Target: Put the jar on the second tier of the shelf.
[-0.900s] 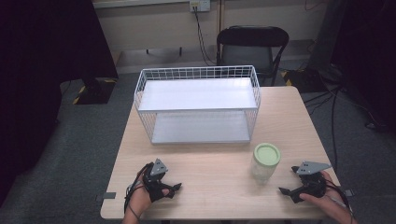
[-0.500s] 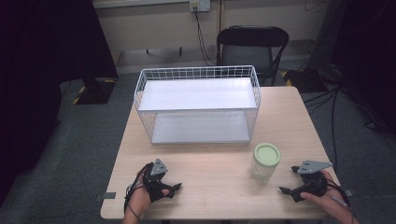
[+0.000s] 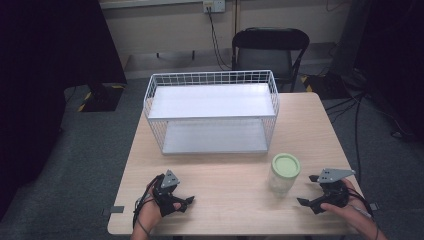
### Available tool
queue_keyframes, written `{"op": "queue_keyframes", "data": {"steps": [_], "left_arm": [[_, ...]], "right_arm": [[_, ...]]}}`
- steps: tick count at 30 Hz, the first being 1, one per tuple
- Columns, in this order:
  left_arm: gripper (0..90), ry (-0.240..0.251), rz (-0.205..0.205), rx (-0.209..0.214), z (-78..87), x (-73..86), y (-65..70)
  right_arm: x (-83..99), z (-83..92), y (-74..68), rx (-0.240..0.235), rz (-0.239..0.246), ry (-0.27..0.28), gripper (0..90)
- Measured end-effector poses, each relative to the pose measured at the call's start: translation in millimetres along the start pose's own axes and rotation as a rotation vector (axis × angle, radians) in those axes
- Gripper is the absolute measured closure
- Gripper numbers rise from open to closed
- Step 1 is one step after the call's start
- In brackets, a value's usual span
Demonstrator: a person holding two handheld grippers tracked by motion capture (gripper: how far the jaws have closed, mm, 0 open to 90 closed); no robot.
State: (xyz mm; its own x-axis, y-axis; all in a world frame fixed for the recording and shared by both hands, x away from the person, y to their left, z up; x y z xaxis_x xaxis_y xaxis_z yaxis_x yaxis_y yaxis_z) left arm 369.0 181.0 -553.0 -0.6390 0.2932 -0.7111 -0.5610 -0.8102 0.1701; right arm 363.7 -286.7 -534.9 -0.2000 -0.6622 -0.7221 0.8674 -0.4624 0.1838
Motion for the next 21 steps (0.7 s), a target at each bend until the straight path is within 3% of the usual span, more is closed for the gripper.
{"op": "queue_keyframes", "data": {"steps": [21], "left_arm": [[0.0,0.0,0.0,0.0,0.0,0.0,0.0]], "right_arm": [[-34.6,1.6,-0.7,-0.036,0.038,0.053,2.1]]}}
Point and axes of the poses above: each handheld gripper's, and its own axes: z roughly backward along the jaws, x roughly out of its underside, y roughly to its right, the point moved 5 cm from there along -z, roughly forward along the jaws, and after that the axes turned 15 degrees about z, right-handed, at the moved point
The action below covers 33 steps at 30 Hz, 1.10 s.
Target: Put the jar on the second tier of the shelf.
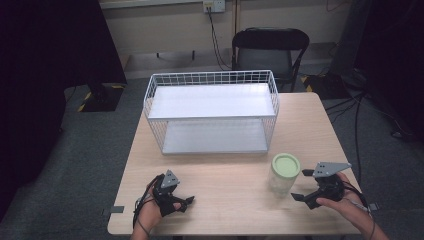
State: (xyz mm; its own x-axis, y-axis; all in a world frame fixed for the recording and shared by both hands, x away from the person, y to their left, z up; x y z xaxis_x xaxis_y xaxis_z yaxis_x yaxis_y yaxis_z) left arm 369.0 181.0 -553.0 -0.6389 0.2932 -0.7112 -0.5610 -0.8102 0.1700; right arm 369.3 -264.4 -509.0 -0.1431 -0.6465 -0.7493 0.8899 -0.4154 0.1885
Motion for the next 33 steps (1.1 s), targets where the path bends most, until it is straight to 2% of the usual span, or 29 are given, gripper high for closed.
{"op": "queue_keyframes", "data": {"steps": [15,19,28,33], "left_arm": [[0.0,0.0,0.0,0.0,0.0,0.0,0.0],[0.0,0.0,0.0,0.0,0.0,0.0,0.0],[0.0,0.0,0.0,0.0,0.0,0.0,0.0],[0.0,-0.001,-0.002,-0.001,0.1,0.0,-0.1]], "right_arm": [[-28.1,-6.1,-1.8,-0.01,0.031,0.037,2.8],[-35.2,-11.0,-0.8,-0.02,0.007,0.071,4.2],[-42.9,-22.8,-0.2,0.011,-0.019,0.103,5.9],[-44.5,-26.0,2.2,0.018,-0.054,0.129,7.6]]}}
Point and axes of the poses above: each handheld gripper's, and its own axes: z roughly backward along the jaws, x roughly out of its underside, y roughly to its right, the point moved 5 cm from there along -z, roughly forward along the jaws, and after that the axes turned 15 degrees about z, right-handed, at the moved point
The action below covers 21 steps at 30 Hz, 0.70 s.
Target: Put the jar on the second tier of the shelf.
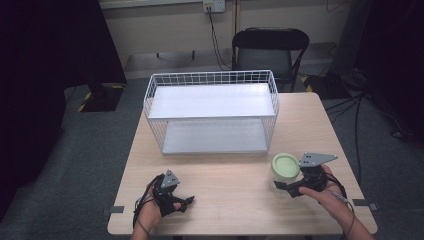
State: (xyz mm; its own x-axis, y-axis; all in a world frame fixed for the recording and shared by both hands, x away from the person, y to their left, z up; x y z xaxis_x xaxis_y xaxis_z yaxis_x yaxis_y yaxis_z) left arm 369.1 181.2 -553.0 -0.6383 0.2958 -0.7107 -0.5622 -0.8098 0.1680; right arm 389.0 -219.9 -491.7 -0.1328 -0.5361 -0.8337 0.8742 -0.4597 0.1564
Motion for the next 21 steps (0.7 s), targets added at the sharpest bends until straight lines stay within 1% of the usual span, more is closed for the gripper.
{"op": "queue_keyframes", "data": {"steps": [4,6,7,8,11,16,21], "left_arm": [[0.0,0.0,0.0,0.0,0.0,0.0,0.0],[0.0,0.0,0.0,0.0,0.0,0.0,0.0],[0.0,0.0,0.0,0.0,0.0,0.0,0.0],[0.0,0.0,0.0,0.0,0.0,0.0,0.0],[0.0,0.0,0.0,0.0,0.0,0.0,0.0],[0.0,0.0,0.0,0.0,0.0,0.0,0.0],[0.0,0.0,0.0,0.0,0.0,0.0,0.0]], "right_arm": [[-1.2,-1.0,0.9,0.0,-0.01,0.019,7.9],[-3.0,0.7,1.2,0.017,0.013,0.02,10.0],[-5.2,2.5,1.8,0.033,0.036,0.012,10.6],[-6.4,3.3,2.4,0.029,0.036,0.002,10.6],[-7.9,3.7,4.2,0.003,0.017,0.004,10.7],[-12.9,2.2,5.8,0.004,0.034,-0.007,10.7],[-22.0,2.3,7.5,0.011,0.041,0.006,10.7]]}}
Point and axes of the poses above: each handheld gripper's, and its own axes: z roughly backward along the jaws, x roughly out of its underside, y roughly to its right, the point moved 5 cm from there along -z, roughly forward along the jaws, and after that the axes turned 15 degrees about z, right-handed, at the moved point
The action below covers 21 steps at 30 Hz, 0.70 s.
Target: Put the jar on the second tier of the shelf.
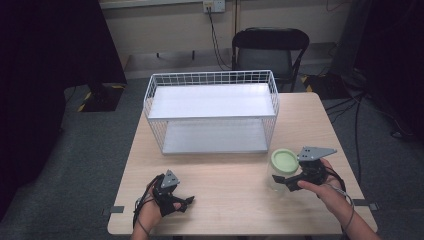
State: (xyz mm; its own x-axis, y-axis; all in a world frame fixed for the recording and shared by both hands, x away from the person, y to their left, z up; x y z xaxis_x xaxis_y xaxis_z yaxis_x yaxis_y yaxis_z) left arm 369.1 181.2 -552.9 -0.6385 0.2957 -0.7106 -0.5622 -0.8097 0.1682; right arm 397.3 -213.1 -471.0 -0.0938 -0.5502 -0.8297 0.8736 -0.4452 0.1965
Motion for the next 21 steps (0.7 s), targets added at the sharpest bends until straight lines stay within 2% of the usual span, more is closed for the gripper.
{"op": "queue_keyframes", "data": {"steps": [9,21], "left_arm": [[0.0,0.001,0.001,0.002,0.0,-0.1,-0.1],[0.0,0.001,0.0,0.001,0.0,0.0,0.0]], "right_arm": [[-30.3,-1.1,5.9,-0.006,0.041,-0.005,10.7],[-61.3,-10.5,5.5,-0.047,0.072,0.007,10.7]]}}
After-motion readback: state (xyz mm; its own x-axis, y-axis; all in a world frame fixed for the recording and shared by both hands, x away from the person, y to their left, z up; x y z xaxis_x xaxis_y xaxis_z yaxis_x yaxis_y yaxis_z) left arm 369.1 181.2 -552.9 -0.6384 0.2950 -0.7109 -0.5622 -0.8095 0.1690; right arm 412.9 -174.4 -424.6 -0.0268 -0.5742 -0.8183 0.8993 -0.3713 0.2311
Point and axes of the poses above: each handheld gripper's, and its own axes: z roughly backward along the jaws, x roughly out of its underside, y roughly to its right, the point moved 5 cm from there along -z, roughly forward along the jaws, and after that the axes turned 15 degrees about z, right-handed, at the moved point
